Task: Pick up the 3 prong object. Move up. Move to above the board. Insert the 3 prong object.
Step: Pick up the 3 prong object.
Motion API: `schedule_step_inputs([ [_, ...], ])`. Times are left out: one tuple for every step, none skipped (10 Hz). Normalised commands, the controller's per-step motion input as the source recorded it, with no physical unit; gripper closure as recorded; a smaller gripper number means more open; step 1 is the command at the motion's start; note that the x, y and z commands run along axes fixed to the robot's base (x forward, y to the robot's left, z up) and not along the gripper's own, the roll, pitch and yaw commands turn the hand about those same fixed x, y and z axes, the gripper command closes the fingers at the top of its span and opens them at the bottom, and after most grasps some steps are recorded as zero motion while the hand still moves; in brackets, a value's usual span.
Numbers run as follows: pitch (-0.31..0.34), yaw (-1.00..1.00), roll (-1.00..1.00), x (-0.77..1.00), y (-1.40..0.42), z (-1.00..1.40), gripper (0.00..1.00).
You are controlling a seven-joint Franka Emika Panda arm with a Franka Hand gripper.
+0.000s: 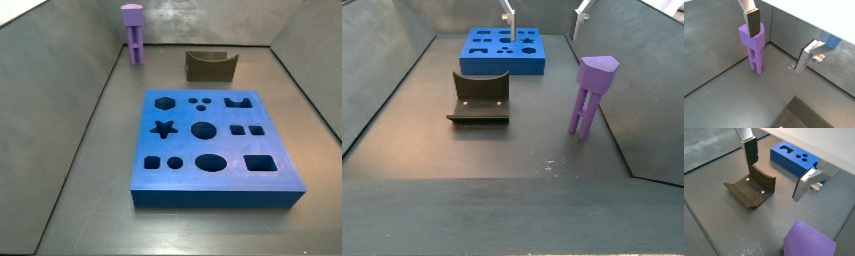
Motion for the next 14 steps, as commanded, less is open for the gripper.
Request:
schedule_step_inputs([
  [-0.036,-0.10,0.02,-0.55,0.01,0.00,0.00],
  [-0.027,0.00,-0.10,-0.67,0.09,0.00,0.00],
  [-0.097,0.03,-0.10,-0.96,0.15,0.07,0.00],
  [-0.153,0.01,-0.05,-1.00,0.19,0.07,0.00],
  [-0.203,0.00,-0.05,-1.00,0.19,0.00,0.00],
  [-0.226,0.00,-0.01,-1.00,0.18,0.00,0.00],
  [-0.273,0.09,-0.09,-0.79,0.12,0.00,0.00],
  [-0.184,0.38,0.00,-0.31,0.11,-0.03,0.00],
  [-0.189,0.51,0.09,-0.33,0.12,-0.14,0.00],
  [-0.146,0.53,0.08,-0.25,0.11,-0.11,0.00],
  [-0.084,0.48,0.11,0.00,0.07,-0.17,0.00],
  [0.000,0.34,0.12,0.17,0.00,-0.21,0.00],
  [0.000,0.13,0.14,0.27,0.00,-0.27,0.00],
  [0.000,0.00,0.09,0.01,0.00,-0.40,0.00],
])
